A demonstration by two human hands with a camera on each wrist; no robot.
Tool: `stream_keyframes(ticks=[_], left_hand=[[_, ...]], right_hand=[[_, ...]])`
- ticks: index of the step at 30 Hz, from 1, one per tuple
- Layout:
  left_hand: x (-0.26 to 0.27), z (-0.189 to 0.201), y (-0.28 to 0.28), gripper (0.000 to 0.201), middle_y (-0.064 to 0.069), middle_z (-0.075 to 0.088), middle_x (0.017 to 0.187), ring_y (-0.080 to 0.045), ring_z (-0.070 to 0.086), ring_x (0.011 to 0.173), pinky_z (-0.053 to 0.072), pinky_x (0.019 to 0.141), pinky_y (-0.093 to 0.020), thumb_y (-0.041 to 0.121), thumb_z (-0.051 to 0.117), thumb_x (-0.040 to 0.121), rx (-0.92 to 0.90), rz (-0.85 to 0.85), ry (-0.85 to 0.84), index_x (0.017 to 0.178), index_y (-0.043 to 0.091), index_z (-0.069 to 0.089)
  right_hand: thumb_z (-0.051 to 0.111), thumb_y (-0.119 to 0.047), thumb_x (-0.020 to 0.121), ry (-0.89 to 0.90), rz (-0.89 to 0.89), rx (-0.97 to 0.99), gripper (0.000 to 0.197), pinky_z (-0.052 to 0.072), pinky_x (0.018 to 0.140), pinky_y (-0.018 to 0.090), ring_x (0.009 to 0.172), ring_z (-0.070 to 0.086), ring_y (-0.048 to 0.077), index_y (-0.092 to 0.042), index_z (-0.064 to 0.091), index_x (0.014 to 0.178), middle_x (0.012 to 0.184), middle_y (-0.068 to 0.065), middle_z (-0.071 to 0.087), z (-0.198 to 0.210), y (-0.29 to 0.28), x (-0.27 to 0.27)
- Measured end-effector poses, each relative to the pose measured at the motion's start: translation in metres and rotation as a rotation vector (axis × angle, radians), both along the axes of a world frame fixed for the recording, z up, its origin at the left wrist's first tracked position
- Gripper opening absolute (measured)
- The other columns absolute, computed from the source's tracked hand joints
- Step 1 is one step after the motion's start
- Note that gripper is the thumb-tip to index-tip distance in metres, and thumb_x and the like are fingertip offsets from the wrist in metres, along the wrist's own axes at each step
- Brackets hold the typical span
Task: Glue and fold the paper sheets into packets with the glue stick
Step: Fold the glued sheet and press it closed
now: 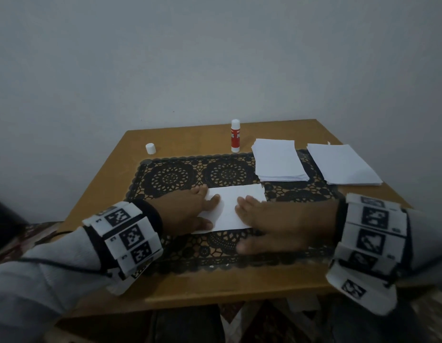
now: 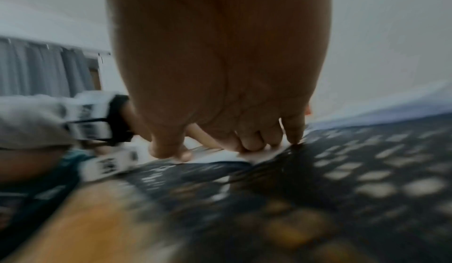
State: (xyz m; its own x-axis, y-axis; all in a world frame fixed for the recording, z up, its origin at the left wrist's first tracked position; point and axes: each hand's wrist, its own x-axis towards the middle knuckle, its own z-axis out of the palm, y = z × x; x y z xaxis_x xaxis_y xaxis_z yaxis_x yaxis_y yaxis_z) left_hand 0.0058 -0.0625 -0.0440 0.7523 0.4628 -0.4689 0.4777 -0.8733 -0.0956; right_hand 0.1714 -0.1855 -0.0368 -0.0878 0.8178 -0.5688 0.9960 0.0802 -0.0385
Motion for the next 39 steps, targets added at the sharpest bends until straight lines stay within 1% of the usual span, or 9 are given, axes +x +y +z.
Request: stream_keyframes(ticks=[3, 8, 12, 17, 23, 28, 33, 36, 39], left_hand=[[0.0, 0.001, 0.0, 0.07, -0.013, -0.009, 0.159, -0.025, 0.003, 0.148, 0.014, 0.119, -0.034, 0.047, 0.034, 0.099, 0.007, 0.0, -0.004, 0.153, 0.023, -0.004], [0.0, 0.0, -0.001, 0.071, -0.011, -0.011, 0.159, -0.024, 0.001, 0.148, 0.011, 0.119, -0.034, 0.047, 0.035, 0.099, 0.006, 0.007, 0.003, 0.153, 0.024, -0.005], [0.0, -0.001, 0.0, 0.07, -0.012, -0.01, 0.159, -0.024, 0.002, 0.148, 0.011, 0.118, -0.032, 0.046, 0.035, 0.099, 0.011, 0.014, -0.012, 0.153, 0.024, -0.005], [0.0, 0.001, -0.001, 0.07, -0.011, -0.01, 0.159, -0.023, 0.003, 0.148, 0.011, 0.118, -0.032, 0.048, 0.034, 0.099, 0.007, 0.007, 0.017, 0.153, 0.025, -0.005], [0.006, 0.014, -0.008, 0.073, -0.011, 0.001, 0.16, -0.025, 0.016, 0.145, 0.018, 0.118, -0.034, 0.051, 0.038, 0.097, 0.053, -0.004, 0.04, 0.153, 0.022, 0.001], [0.011, 0.014, -0.049, 0.076, -0.006, -0.008, 0.16, -0.02, 0.01, 0.147, 0.016, 0.119, -0.034, 0.054, 0.033, 0.097, -0.08, -0.118, 0.034, 0.153, 0.015, 0.001], [0.012, 0.017, -0.019, 0.072, -0.006, -0.008, 0.16, -0.017, 0.004, 0.147, 0.011, 0.12, -0.033, 0.052, 0.026, 0.099, 0.006, 0.037, 0.031, 0.152, 0.012, -0.003], [0.014, 0.01, -0.034, 0.076, -0.004, -0.014, 0.159, -0.017, 0.001, 0.148, 0.011, 0.12, -0.035, 0.056, 0.025, 0.097, -0.058, -0.015, 0.046, 0.152, 0.014, -0.007], [0.019, 0.018, -0.027, 0.071, -0.003, -0.007, 0.16, -0.017, 0.006, 0.147, 0.011, 0.12, -0.033, 0.054, 0.023, 0.098, -0.084, 0.019, 0.022, 0.153, 0.015, -0.002]], right_hand=[[0.024, -0.069, 0.092, 0.026, -0.117, 0.041, 0.092, 0.003, 0.12, 0.035, 0.149, -0.012, 0.019, -0.01, -0.012, 0.154, 0.161, 0.008, -0.018, 0.006, 0.008, 0.013], [0.029, -0.069, 0.092, -0.003, 0.027, 0.0, 0.094, 0.005, 0.12, 0.035, 0.149, -0.01, 0.022, -0.011, -0.01, 0.154, 0.161, 0.008, -0.017, 0.0, -0.003, 0.002], [0.027, -0.066, 0.094, 0.019, -0.078, 0.042, 0.089, 0.005, 0.12, 0.035, 0.15, -0.009, 0.019, -0.011, -0.009, 0.154, 0.162, 0.006, -0.015, 0.007, 0.008, 0.016], [0.028, -0.056, 0.1, 0.028, 0.034, 0.052, 0.076, 0.005, 0.12, 0.033, 0.15, -0.007, 0.018, -0.015, -0.004, 0.156, 0.162, 0.004, -0.012, -0.004, 0.004, 0.013], [0.03, -0.046, 0.104, 0.007, -0.029, 0.14, 0.07, 0.005, 0.119, 0.029, 0.15, -0.004, 0.017, -0.013, -0.003, 0.156, 0.163, 0.004, -0.009, -0.006, 0.017, 0.036], [0.033, -0.046, 0.103, 0.007, -0.034, 0.162, 0.071, 0.007, 0.118, 0.028, 0.15, -0.001, 0.018, -0.012, 0.0, 0.156, 0.164, 0.005, -0.006, -0.009, 0.016, 0.036], [0.034, -0.046, 0.103, 0.019, -0.033, 0.175, 0.07, 0.007, 0.118, 0.028, 0.15, 0.0, 0.018, -0.014, 0.001, 0.156, 0.164, 0.004, -0.005, -0.009, 0.016, 0.035], [0.035, -0.046, 0.103, 0.031, -0.038, 0.177, 0.071, 0.006, 0.118, 0.028, 0.15, 0.0, 0.018, -0.014, 0.001, 0.156, 0.164, 0.003, -0.005, -0.009, 0.016, 0.035], [0.035, -0.046, 0.103, 0.034, -0.039, 0.188, 0.071, 0.007, 0.118, 0.028, 0.15, 0.001, 0.018, -0.014, 0.002, 0.156, 0.164, 0.003, -0.004, -0.008, 0.018, 0.035]])
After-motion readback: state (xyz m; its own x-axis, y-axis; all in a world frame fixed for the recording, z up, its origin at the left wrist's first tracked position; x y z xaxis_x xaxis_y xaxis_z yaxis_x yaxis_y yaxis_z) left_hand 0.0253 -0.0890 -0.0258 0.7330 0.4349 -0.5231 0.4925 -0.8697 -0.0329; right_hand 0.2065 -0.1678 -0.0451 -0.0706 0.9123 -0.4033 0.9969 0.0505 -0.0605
